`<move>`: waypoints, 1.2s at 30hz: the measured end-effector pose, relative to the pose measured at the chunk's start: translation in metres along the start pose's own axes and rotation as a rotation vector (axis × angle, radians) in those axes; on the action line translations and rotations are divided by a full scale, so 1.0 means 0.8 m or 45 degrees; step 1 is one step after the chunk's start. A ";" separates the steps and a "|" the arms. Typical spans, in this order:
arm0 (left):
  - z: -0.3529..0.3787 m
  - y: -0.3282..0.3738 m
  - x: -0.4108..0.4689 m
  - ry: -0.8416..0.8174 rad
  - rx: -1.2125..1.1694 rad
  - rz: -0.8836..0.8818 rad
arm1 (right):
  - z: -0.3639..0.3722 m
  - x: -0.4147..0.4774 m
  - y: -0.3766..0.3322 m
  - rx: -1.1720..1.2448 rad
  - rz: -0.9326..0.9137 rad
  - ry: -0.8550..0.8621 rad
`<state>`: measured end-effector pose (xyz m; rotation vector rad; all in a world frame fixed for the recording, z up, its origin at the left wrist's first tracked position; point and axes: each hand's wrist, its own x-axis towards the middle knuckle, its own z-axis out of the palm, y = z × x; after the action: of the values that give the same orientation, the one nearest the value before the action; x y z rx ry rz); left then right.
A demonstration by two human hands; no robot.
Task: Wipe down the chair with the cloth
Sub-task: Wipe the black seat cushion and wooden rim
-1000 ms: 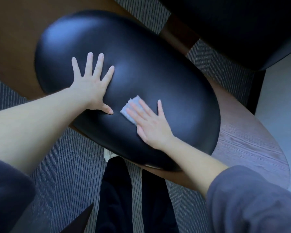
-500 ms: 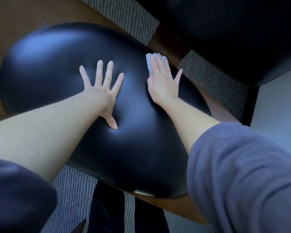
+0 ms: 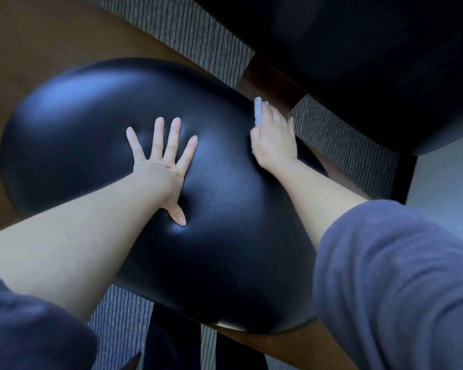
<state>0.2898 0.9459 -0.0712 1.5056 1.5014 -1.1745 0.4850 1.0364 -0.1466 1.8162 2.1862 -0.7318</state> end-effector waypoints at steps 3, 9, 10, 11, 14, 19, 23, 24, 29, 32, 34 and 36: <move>0.001 -0.001 0.000 0.008 0.003 0.003 | -0.009 -0.022 0.038 -0.013 0.137 -0.030; 0.004 -0.001 0.000 0.037 0.018 0.010 | -0.009 -0.038 0.040 -0.041 0.123 -0.030; 0.004 -0.001 0.000 0.047 0.022 0.012 | -0.007 -0.045 0.036 -0.089 0.058 -0.017; 0.005 -0.001 -0.001 0.059 0.027 0.013 | -0.004 -0.056 0.032 -0.160 -0.018 -0.011; 0.009 0.000 -0.003 0.110 0.043 0.011 | 0.007 -0.102 0.019 -0.325 -0.236 -0.040; 0.021 -0.002 -0.006 0.290 0.092 0.054 | 0.028 -0.167 0.006 -0.376 -0.460 -0.144; 0.039 -0.009 -0.011 0.496 0.155 0.124 | 0.039 -0.214 0.005 -0.395 -0.622 -0.155; 0.046 -0.011 -0.012 0.535 0.158 0.140 | 0.041 -0.226 0.003 -0.397 -0.653 -0.153; 0.088 -0.024 -0.026 0.617 0.091 0.180 | 0.060 -0.289 -0.008 -0.440 -0.761 -0.167; 0.115 -0.022 -0.039 0.644 0.086 0.204 | 0.068 -0.317 -0.017 -0.403 -0.778 -0.141; 0.126 -0.019 -0.045 0.660 0.052 0.206 | 0.072 -0.331 -0.022 -0.391 -0.808 -0.129; 0.133 -0.017 -0.050 0.671 0.024 0.198 | 0.076 -0.341 -0.023 -0.429 -0.878 -0.134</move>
<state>0.2668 0.8337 -0.0695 2.0101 1.6633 -0.7316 0.5181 0.7689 -0.0688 0.8360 2.6651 -0.5002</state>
